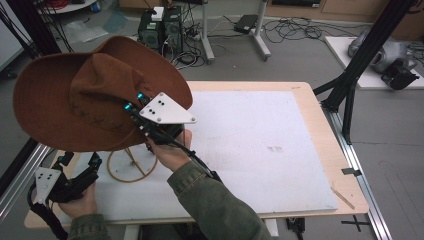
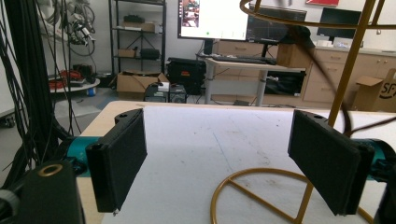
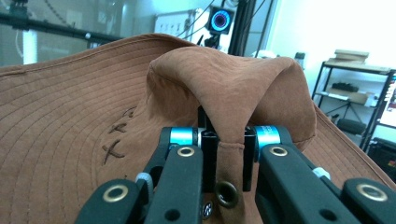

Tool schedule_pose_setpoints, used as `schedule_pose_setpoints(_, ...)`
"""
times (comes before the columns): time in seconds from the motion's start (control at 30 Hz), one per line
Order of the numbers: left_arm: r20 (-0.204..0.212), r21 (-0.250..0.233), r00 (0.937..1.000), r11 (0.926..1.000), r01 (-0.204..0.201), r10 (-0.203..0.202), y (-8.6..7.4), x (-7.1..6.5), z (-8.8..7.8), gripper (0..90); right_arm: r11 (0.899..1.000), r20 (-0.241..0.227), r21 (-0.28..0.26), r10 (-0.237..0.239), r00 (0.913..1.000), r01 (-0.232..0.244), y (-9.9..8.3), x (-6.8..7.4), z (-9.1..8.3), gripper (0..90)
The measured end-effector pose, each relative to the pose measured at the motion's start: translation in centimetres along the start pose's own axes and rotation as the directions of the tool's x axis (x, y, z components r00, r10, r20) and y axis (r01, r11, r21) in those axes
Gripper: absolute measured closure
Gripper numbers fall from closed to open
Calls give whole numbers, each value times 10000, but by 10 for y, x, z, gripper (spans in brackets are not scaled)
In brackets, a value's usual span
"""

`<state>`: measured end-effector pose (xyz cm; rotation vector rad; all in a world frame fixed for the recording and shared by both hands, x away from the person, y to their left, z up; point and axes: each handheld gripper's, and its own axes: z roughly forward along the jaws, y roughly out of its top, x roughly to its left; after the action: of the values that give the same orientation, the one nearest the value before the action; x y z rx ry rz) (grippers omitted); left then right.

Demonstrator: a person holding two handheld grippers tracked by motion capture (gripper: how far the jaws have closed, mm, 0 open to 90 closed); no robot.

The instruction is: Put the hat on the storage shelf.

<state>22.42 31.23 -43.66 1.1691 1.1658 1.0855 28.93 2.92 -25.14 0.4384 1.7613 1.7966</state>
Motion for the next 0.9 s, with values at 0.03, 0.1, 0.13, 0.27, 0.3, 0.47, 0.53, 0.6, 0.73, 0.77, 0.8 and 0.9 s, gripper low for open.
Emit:
schedule_pose_setpoints(0.03,7,11,10000,10000,18,-18,0,0,0,196,10000,0,0,0,10000,0,0,0,0,854)
schedule_pose_setpoints(0.1,-12,31,10000,10000,5,-5,0,1,0,196,9997,-146,228,-88,9999,92,-6,4,5,850)
schedule_pose_setpoints(0.13,-12,31,10000,10000,5,-5,0,1,0,196,9995,-168,321,-71,9998,76,-8,5,7,847)
schedule_pose_setpoints(0.27,21,66,10000,10000,-19,19,0,0,0,196,9989,-256,455,-81,9996,92,-12,8,9,842)
schedule_pose_setpoints(0.3,26,27,10000,10000,-10,10,0,0,0,196,9989,-256,455,-81,9996,92,-12,8,9,842)
schedule_pose_setpoints(0.47,23,56,10000,10000,-1,1,-1,0,0,196,9978,-240,650,-107,9997,123,-17,10,10,824)
schedule_pose_setpoints(0.53,22,63,10000,10000,-6,6,-1,0,0,196,9973,-261,725,-50,9996,69,-19,9,10,816)
schedule_pose_setpoints(0.6,24,83,10000,10000,-4,4,-1,0,1,196,9971,-261,753,-44,9996,64,-19,9,11,815)
schedule_pose_setpoints(0.73,21,95,10000,10000,21,-21,-1,0,0,196,9964,-172,849,-65,9998,79,-21,9,10,811)
schedule_pose_setpoints(0.77,36,113,10000,9999,61,-61,-1,0,0,196,9962,-168,863,-75,9998,89,-22,9,10,810)
schedule_pose_setpoints(0.8,55,128,10000,9999,22,-23,-1,0,0,196,9953,-177,965,-56,9998,73,-23,9,11,808)
schedule_pose_setpoints(0.9,36,125,10000,9999,22,-22,-1,0,0,196,9930,-244,1183,-18,9997,46,-24,9,12,781)
